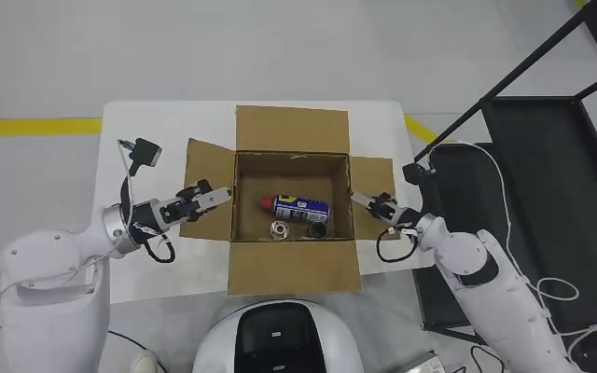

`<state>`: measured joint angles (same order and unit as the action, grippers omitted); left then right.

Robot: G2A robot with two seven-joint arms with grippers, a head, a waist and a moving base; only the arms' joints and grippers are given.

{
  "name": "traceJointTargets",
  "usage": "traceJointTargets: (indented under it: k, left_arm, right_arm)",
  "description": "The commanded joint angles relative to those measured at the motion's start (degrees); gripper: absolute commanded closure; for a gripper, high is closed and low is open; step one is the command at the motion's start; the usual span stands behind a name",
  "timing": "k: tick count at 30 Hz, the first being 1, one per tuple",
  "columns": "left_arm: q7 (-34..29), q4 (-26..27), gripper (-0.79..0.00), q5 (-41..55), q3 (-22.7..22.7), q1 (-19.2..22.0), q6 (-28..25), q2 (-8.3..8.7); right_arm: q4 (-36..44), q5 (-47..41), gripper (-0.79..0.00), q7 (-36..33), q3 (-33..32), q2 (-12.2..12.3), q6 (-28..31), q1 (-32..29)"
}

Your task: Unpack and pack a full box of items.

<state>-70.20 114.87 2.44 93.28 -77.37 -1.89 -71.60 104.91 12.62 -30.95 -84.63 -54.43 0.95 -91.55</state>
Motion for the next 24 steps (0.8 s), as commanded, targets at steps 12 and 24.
traceJointTargets:
  k: [12,24]
  left_arm:
    - [-0.72,-1.26,-0.785,-7.06,3.72,-5.76,1.89,2.04]
    - [3.34,-8.61,-0.785,-8.34,2.23,-10.03,3.47,2.92]
  right_arm:
    - [-4.40,-1.98,-0.785,0.75,6.06,-1.29,2.04,3.38]
    - [-7.56,-2.30,-0.785,2.76,10.59,-2.58,4.28,8.38]
